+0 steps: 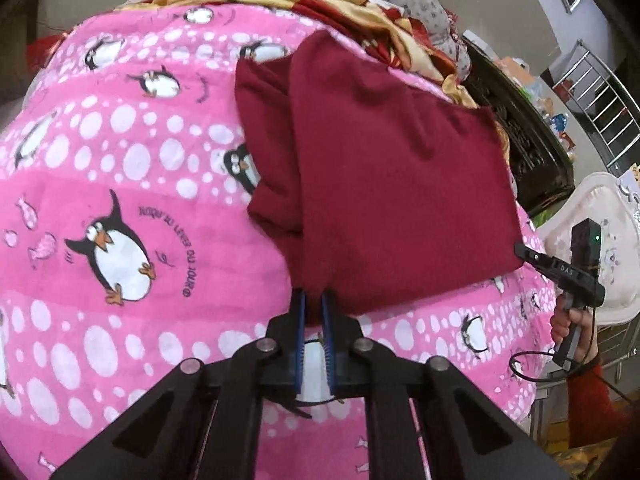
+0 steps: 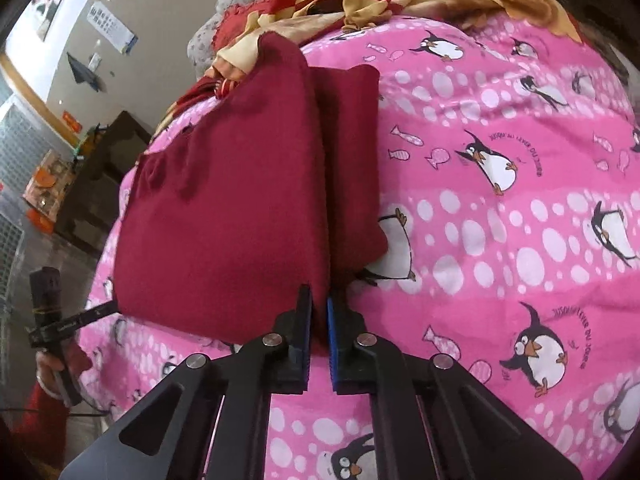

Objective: Fold small clothes

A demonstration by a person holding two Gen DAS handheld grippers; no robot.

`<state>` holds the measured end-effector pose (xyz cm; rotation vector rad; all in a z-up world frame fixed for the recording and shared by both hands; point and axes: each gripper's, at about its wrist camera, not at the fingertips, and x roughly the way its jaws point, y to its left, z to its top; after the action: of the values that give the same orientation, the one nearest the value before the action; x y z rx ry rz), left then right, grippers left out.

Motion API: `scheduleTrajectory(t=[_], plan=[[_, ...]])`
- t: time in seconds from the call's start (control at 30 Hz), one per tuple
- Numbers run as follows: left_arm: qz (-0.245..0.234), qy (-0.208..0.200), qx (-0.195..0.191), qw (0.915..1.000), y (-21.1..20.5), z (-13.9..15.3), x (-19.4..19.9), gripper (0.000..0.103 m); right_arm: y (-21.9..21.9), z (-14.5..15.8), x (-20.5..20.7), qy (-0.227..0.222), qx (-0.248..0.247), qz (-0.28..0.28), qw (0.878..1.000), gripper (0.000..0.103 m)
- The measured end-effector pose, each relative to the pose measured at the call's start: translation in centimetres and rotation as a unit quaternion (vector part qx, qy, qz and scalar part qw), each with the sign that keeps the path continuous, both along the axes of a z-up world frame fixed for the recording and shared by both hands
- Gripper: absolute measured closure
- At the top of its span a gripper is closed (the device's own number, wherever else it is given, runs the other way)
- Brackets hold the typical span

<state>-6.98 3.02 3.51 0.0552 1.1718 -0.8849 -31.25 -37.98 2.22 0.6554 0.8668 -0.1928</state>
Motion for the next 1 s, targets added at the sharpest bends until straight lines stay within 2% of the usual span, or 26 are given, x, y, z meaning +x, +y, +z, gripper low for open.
scheduleTrajectory(t=[0.13, 0.2, 0.27, 0.3, 0.43, 0.53, 0.6, 0.67, 0.8, 0.93, 1.0], plan=[[-0.001, -0.049, 0.011, 0.9987, -0.6, 2.1, -0.6, 0.090, -0.6, 2.7, -0.5, -0.011, -0.027, -0.031, 0.999, 0.080], [0.001, -0.052, -0.002, 0.9986, -0.9, 3.0, -0.4, 0.078, -0.8, 4.0, -0.3, -0.028, -0.037, -0.034, 0.998, 0.073], [0.014, -0.066, -0.011, 0.9977, -1.7, 3.7, 0.0, 0.056, -0.7, 5.2, 1.1, -0.037, -0.052, -0.026, 0.998, 0.072], [0.019, -0.074, -0.010, 0.9970, -2.2, 3.8, 0.1, 0.053, -0.6, 5.6, 2.3, -0.038, -0.059, -0.018, 0.997, 0.072], [0.043, -0.082, 0.006, 0.9957, -4.8, 3.1, 1.1, 0.052, 0.1, 5.9, 7.7, -0.040, -0.083, 0.014, 0.996, 0.072], [0.064, -0.099, 0.043, 0.9921, -6.1, 1.6, 2.2, 0.052, 0.3, 5.0, 11.7, -0.031, -0.087, 0.019, 0.996, 0.072], [0.082, -0.094, 0.058, 0.9905, -6.4, 0.7, 3.1, 0.052, 0.2, 4.4, 13.6, -0.024, -0.106, 0.015, 0.994, 0.072], [0.094, -0.081, 0.057, 0.9907, -6.2, 0.0, 3.8, 0.046, -0.1, 3.8, 15.3, -0.012, -0.127, 0.008, 0.992, 0.072], [0.108, -0.069, 0.064, 0.9897, -6.2, -0.9, 4.7, 0.039, -1.4, 1.9, 17.4, 0.010, -0.129, 0.005, 0.992, 0.072], [0.108, -0.074, 0.067, 0.9892, -6.4, -1.1, 4.7, 0.038, -0.5, 3.2, 17.7, 0.026, -0.150, 0.011, 0.988, 0.072], [0.109, -0.074, 0.066, 0.9891, -6.4, -1.1, 4.6, 0.038, 0.6, 4.5, 17.3, 0.008, -0.147, 0.019, 0.989, 0.072]])
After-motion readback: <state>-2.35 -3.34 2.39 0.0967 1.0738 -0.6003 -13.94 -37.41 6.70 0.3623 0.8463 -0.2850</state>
